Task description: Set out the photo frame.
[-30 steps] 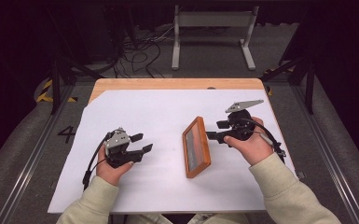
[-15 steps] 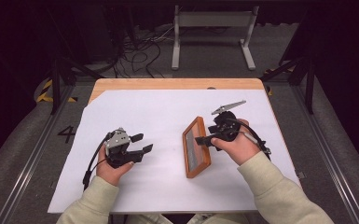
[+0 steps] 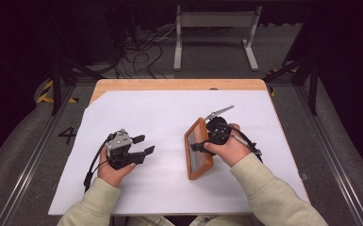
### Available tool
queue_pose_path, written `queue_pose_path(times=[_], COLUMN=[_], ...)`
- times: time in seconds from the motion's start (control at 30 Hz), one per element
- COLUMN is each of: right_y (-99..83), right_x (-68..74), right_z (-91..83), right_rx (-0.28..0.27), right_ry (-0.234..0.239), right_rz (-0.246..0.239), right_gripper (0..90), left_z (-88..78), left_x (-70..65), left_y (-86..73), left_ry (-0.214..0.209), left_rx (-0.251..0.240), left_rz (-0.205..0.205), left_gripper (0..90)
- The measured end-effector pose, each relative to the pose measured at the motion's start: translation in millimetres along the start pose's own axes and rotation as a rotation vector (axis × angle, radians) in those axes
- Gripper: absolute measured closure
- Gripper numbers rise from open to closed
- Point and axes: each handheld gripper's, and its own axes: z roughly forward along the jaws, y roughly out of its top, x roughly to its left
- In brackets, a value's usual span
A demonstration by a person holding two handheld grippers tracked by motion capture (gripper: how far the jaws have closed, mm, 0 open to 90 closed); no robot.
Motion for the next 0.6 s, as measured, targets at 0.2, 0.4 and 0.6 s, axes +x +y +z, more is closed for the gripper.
queue_pose_path(times=[0.2,0.4,0.6], right_y=[-0.3,-1.1,1.1], right_x=[-0.4,0.8,2.3], right_z=[-0.7,-3.4,-6.9], right_rx=[0.014,0.027,0.059], right_ry=[0.003,-0.017,-0.017], right_rz=[0.025,0.057,0.052], right_gripper=[40.0,47.3,59.4], left_z=[0.2,-0.1,-0.3], left_x=[0.1,-0.2,-0.2], left_y=[0.0,0.1,0.1], left_ry=[0.0,-0.001,-0.001], left_rx=[0.002,0.0,-0.001], left_rz=[0.004,0.004,0.005], left_gripper=[41.2,42.3,42.8])
